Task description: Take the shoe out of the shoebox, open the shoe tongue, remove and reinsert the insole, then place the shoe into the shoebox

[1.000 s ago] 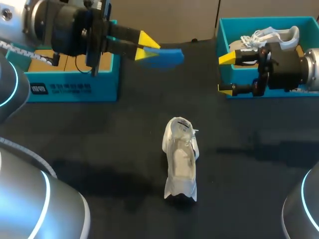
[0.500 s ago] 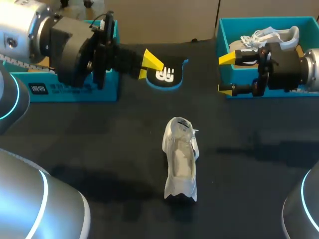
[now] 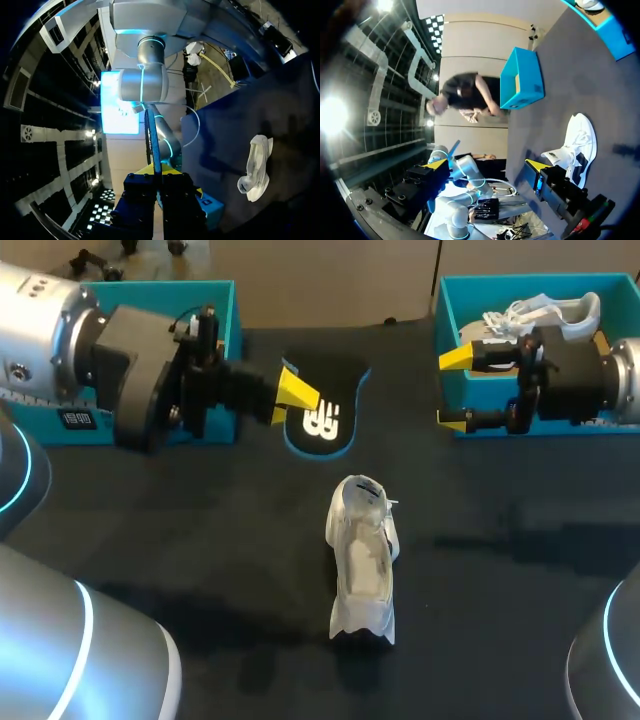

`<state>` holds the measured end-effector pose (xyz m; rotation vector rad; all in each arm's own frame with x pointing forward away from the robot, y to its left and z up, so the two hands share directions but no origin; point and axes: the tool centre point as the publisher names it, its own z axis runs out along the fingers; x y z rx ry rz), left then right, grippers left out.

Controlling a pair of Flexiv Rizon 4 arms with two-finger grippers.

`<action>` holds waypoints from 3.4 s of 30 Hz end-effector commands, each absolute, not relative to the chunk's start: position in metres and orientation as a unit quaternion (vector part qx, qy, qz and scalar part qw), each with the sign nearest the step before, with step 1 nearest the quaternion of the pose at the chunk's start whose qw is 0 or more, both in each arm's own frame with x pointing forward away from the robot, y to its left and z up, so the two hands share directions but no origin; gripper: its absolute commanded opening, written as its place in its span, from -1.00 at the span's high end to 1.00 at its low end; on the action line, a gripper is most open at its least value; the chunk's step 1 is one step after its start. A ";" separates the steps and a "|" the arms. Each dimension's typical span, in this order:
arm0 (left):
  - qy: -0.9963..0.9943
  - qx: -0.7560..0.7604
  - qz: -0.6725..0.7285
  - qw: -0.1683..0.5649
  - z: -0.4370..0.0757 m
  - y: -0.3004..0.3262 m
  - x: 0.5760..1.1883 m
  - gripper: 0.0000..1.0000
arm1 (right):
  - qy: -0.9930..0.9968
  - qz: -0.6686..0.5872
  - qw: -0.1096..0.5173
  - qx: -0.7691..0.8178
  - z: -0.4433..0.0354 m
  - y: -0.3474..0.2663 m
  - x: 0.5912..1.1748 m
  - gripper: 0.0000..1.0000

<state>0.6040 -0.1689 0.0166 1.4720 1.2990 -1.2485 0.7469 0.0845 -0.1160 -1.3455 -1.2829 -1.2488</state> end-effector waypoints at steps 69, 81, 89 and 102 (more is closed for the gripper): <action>0.347 0.687 -0.361 0.527 -0.084 -0.160 0.670 1.00 | -0.516 -0.501 0.436 -0.541 -0.117 0.086 0.748 -1.00; 0.323 0.688 -0.360 0.541 -0.110 -0.166 0.686 1.00 | -0.516 -0.501 0.436 -0.541 -0.117 0.086 0.748 -1.00; 0.321 0.684 -0.365 0.544 -0.123 -0.169 0.697 1.00 | -0.516 -0.501 0.436 -0.541 -0.117 0.086 0.748 -1.00; 0.322 0.682 -0.367 0.544 -0.126 -0.169 0.702 1.00 | -0.516 -0.501 0.436 -0.541 -0.117 0.086 0.748 -1.00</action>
